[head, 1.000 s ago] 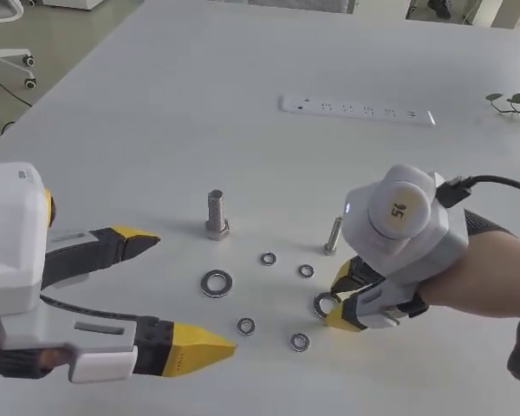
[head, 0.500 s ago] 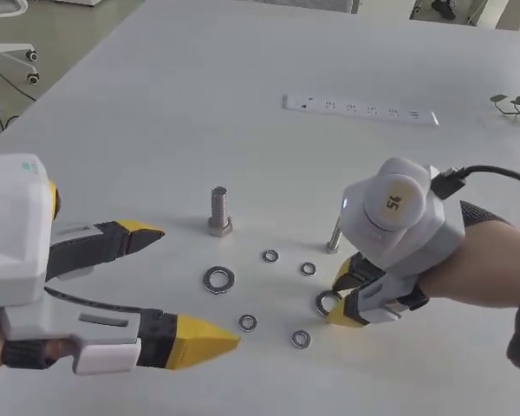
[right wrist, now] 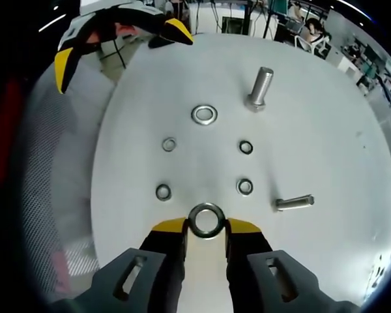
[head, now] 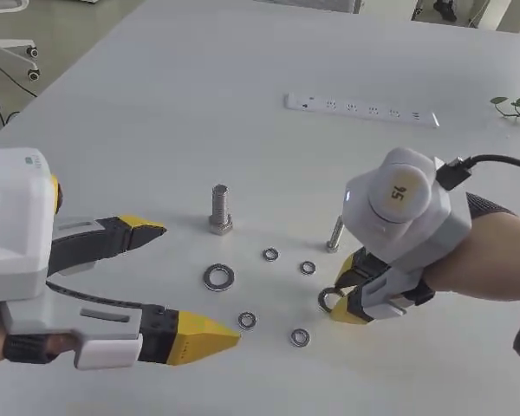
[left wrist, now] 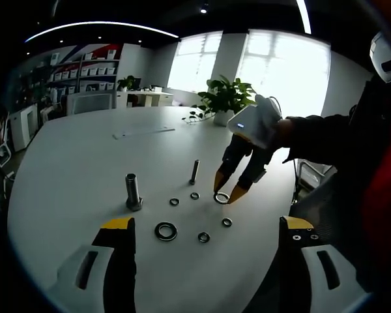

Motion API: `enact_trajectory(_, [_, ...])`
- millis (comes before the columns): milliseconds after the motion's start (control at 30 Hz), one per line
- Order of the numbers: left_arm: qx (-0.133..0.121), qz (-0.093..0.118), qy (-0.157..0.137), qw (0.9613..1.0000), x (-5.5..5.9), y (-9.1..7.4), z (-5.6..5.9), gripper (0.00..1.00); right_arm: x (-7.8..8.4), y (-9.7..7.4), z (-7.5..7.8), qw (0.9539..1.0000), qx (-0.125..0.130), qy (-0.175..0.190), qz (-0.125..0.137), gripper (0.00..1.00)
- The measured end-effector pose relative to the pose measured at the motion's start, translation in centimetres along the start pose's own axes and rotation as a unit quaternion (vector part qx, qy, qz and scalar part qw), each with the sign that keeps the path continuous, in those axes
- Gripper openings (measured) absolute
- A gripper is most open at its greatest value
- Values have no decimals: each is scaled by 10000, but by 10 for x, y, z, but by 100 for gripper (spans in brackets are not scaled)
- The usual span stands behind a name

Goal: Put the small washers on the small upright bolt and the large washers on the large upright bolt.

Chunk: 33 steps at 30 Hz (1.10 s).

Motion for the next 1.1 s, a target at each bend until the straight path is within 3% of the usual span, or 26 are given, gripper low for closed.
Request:
enact_trajectory(533, [-19,35,61,10000,-2,-1,1,91,-41,-47,16,9989,236,-318,262,23])
enact_trajectory(767, [-25,48,65,10000,-2,-2,0,91,-70,-64,33,9968,360,-549,452,23])
enact_trajectory(1100, [-61,53,74,9999,-2,-3,-1,91,-116,-68,58,9925,503,-906,650,23])
Point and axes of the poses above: the centre of the closed fingertips' face, and the gripper's own axes: y roughly forward along the fingers, z roughly to its right, x roughly out of its underside, the point moved 2 cm from there along -y, roughly backward along the fingers, and after that the axes turned 9 degrees about x, right-handed, at the moved point
